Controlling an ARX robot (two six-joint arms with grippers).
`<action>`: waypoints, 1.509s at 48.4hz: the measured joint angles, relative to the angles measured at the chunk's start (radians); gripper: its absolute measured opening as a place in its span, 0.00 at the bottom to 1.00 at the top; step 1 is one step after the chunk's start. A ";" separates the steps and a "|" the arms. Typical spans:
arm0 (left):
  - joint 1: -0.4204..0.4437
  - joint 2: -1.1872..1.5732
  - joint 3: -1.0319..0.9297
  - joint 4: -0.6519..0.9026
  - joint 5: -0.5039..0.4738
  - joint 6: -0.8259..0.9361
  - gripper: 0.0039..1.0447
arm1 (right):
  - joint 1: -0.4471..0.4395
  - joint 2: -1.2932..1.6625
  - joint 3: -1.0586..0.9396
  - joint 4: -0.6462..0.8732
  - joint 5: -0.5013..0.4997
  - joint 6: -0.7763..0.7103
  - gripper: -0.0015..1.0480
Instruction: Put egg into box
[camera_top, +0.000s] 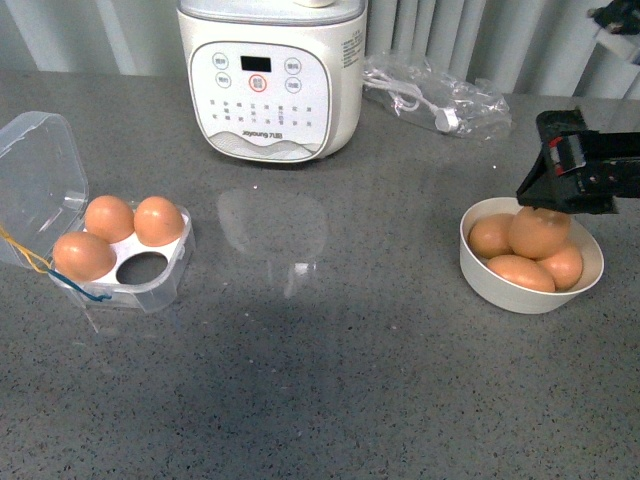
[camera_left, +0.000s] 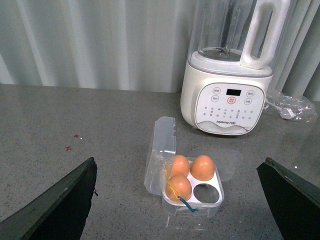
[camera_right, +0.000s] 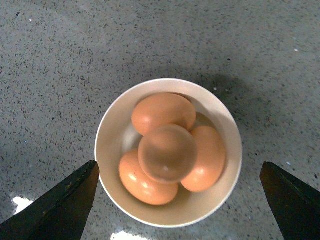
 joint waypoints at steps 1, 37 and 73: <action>0.000 0.000 0.000 0.000 0.000 0.000 0.94 | 0.004 0.014 0.010 -0.002 0.001 0.000 0.93; 0.000 0.000 0.000 0.000 0.000 0.000 0.94 | 0.039 0.138 0.066 0.011 0.065 -0.027 0.40; 0.000 0.000 0.000 0.000 0.000 0.000 0.94 | 0.261 0.040 0.222 -0.002 -0.203 -0.208 0.38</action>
